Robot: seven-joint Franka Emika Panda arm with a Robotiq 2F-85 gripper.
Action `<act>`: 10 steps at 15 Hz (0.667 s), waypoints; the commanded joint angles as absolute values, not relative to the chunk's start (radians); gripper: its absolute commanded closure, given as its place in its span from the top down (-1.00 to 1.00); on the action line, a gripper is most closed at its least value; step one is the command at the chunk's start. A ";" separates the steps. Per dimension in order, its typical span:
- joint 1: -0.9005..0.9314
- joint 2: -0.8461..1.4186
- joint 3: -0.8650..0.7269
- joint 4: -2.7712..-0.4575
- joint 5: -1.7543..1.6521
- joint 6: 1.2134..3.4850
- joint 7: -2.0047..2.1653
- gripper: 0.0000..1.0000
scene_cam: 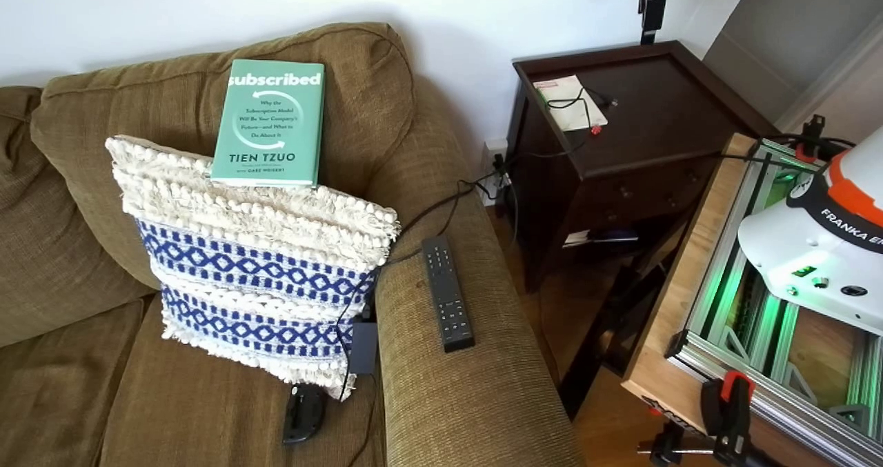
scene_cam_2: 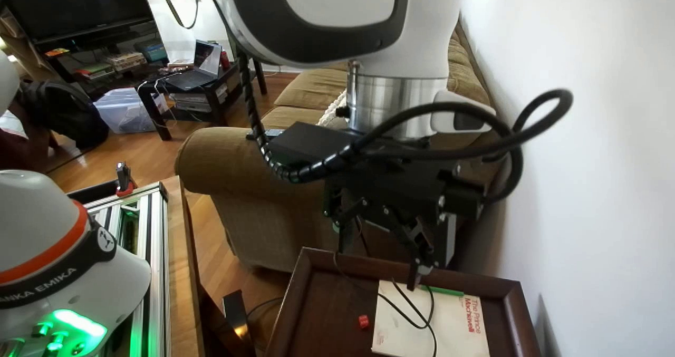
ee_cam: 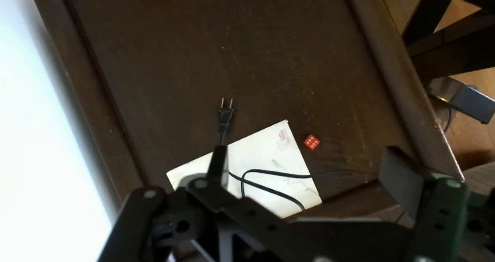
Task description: Remove the black cable from the stand
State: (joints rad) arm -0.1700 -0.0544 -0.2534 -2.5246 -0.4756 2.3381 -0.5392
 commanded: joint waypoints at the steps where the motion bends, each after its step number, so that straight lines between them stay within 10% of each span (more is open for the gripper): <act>1: -0.188 -0.036 -0.239 -2.522 -0.475 2.344 -0.540 1.00; 10: -0.188 0.083 -0.234 -2.480 -0.490 2.403 -0.446 1.00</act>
State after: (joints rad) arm -0.1751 -0.0098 -0.2478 -2.5096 -0.4764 2.3534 -0.5132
